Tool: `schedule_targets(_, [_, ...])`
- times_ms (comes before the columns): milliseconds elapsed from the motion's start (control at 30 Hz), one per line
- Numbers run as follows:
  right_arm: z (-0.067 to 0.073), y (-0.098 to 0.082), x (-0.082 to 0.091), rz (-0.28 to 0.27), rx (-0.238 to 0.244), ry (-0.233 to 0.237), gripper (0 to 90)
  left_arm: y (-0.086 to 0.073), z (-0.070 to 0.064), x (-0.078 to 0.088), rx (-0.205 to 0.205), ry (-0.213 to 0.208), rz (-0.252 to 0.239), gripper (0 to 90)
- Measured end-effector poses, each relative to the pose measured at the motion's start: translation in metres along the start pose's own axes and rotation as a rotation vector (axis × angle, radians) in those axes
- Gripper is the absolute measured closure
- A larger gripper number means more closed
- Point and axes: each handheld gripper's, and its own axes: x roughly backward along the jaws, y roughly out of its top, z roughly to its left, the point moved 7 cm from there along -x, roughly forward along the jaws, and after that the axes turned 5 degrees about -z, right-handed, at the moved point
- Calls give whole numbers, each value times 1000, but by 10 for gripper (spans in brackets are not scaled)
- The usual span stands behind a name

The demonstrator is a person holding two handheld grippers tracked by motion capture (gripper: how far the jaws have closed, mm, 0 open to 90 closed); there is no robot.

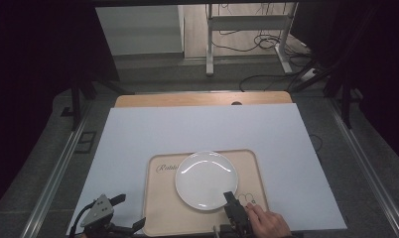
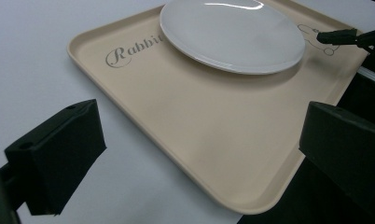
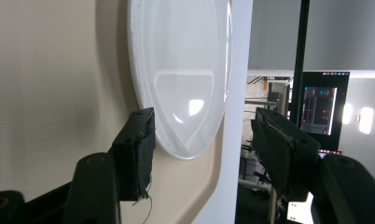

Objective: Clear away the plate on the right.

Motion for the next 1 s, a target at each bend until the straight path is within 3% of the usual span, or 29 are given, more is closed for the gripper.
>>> schedule_targets(100, [-3, -3, 2, 32, -20, 5, 389, 0, 0, 0, 0, 0, 0, 0])
schedule_targets(200, [-6, -6, 2, 29, -49, 6, 373, 0, 0, 0, 0, 0, 1, 0])
schedule_targets(233, [-6, -6, 0, 4, -64, 5, 370, 0, 0, 0, 0, 0, 2, 0])
schedule_targets(300, [-8, -9, 2, 29, -80, 11, 357, 0, 0, 0, 0, 0, 2, 0])
schedule_targets(400, [-13, -13, 3, 46, -112, -20, 339, 0, 0, 0, 0, -1, 3, 0])
schedule_targets(1000, [-23, -27, 2, 21, -257, -10, 207, -1, 0, -1, 2, -1, 6, 0])
